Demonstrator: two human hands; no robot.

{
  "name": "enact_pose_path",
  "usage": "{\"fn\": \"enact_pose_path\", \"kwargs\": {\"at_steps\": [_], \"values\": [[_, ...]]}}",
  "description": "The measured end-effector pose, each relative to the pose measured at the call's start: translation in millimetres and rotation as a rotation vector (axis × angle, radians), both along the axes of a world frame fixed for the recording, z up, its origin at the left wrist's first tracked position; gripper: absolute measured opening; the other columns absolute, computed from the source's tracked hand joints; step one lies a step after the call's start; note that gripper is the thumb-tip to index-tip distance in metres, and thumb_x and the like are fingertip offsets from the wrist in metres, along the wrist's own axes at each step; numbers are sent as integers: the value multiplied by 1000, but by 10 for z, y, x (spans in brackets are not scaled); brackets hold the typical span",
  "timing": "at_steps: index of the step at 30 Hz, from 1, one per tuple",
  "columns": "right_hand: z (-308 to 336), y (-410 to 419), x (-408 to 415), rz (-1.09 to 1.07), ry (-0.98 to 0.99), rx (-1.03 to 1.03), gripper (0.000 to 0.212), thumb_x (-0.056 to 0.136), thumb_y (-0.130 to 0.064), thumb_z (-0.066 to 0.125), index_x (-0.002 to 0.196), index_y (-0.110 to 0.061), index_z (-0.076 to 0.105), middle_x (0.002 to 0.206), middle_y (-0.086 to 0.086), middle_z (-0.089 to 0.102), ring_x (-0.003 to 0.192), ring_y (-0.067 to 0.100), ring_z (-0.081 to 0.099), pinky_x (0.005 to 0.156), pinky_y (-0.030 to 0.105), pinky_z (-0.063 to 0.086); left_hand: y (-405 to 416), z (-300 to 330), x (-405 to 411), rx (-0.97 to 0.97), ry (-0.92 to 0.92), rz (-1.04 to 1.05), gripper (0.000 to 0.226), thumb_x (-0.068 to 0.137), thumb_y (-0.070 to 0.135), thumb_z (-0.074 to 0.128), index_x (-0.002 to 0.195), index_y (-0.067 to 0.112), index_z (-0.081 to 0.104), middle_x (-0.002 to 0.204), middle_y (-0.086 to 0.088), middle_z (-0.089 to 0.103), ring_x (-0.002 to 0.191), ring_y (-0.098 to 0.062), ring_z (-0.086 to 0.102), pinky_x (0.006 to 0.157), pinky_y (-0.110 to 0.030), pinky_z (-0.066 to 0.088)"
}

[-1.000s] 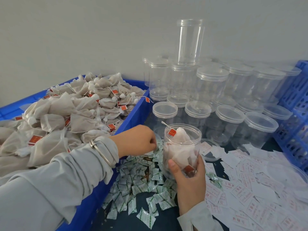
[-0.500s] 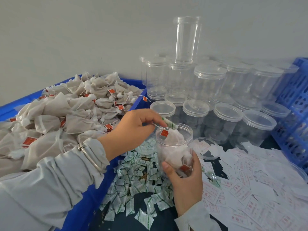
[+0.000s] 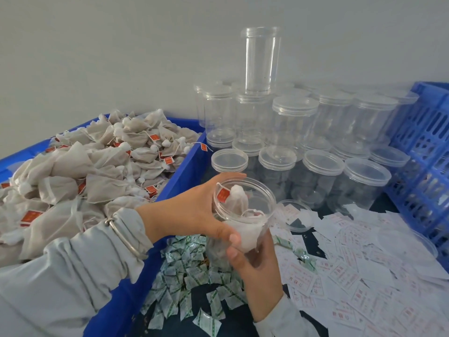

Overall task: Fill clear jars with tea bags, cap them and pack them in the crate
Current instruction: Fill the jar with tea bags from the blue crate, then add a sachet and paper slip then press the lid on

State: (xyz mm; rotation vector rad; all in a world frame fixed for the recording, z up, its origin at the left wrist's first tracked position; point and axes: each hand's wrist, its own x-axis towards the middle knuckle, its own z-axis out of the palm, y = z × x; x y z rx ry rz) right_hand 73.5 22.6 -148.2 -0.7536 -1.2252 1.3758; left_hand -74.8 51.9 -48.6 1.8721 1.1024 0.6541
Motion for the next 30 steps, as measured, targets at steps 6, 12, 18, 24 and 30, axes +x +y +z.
{"fn": "enact_pose_path", "kwargs": {"at_steps": [6,12,18,24,30], "values": [[155,143,217,70,-224,67,90,54,-75,70,126,-27,46,114,-17,65,103,1,62,77,14,50,13,-34,81,130,65,279,90,41,66,76,122,49,41,115,26,61,108,11,55,93,-18,43],[110,335,685,-218,-610,94,24,89,-36,57,113,-36,53,110,-15,55,97,-11,53,72,-2,38,51,-9,40,163,-13,440,97,43,62,82,130,33,49,117,16,64,109,-2,59,99,-34,45],[-77,301,1022,-122,-1261,129,44,78,-34,71,120,-29,61,106,-11,42,106,8,42,88,15,30,28,-15,57,154,18,469,91,46,57,83,127,34,49,115,19,63,107,0,58,97,-30,45],[-91,195,1127,-129,-1511,162,60,72,-64,66,125,-38,57,139,-10,35,128,15,23,103,21,22,3,-21,82,143,52,477,99,40,64,77,129,33,47,114,20,61,107,1,57,92,-24,43],[-115,212,1132,-160,-1423,130,43,77,-53,68,116,-35,65,137,-12,41,127,12,24,99,17,20,17,-13,80,142,87,478,100,41,63,77,131,34,46,114,23,59,107,3,55,89,-20,41]]}}
